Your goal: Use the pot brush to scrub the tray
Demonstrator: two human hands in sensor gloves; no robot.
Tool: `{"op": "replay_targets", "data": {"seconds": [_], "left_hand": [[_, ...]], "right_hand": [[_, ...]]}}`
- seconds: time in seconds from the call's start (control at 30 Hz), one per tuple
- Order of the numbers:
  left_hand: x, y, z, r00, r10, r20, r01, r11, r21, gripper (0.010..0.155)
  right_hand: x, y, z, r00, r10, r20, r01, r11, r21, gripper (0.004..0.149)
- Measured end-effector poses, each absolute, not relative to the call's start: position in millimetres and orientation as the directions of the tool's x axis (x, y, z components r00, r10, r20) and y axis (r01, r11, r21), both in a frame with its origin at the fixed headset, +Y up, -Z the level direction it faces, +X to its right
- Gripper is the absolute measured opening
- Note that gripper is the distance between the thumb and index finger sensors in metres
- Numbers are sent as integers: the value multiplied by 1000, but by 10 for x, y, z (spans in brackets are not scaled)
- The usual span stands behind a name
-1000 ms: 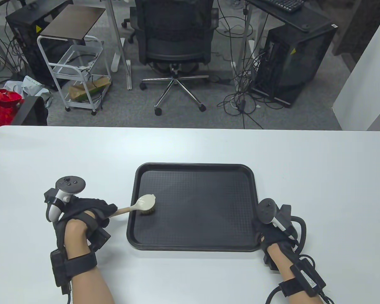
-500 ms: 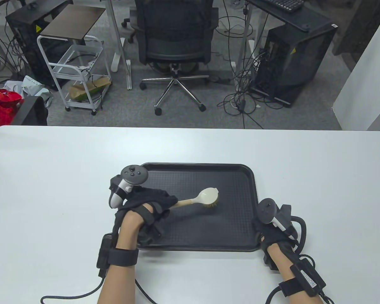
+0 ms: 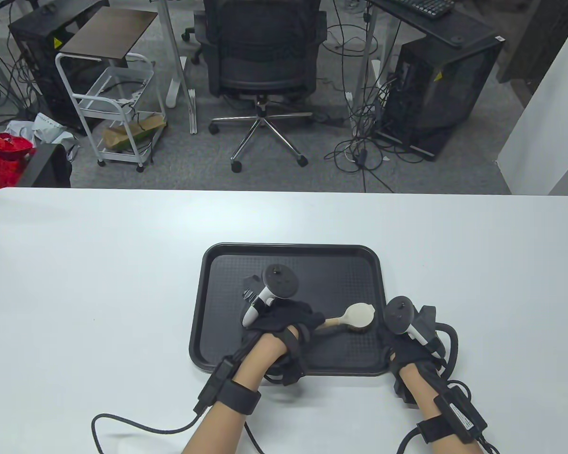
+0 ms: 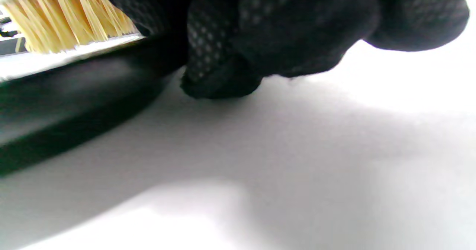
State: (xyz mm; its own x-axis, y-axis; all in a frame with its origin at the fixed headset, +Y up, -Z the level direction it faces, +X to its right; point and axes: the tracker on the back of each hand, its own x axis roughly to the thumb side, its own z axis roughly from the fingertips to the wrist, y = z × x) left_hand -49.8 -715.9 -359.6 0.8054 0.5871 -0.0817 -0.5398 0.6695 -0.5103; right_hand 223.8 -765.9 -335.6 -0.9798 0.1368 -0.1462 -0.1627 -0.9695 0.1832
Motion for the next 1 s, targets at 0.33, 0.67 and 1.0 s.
{"op": "replay_targets", "data": {"seconds": [0.33, 0.67, 1.0], "left_hand": [[-360, -7241, -3559, 831, 554, -49, -487, 682, -546, 56], [-622, -7136, -3595, 879, 468, -90, -426, 687, -589, 56], [-1009, -6963, -3624, 919, 373, -124, -367, 703, -609, 57]], "right_hand": [[2239, -7660, -3358, -980, 135, -146, -161, -970, 183, 58], [2235, -7658, -3357, -981, 132, -145, -157, -971, 182, 58], [2235, -7658, -3356, -981, 132, -145, -157, -971, 182, 58]]}}
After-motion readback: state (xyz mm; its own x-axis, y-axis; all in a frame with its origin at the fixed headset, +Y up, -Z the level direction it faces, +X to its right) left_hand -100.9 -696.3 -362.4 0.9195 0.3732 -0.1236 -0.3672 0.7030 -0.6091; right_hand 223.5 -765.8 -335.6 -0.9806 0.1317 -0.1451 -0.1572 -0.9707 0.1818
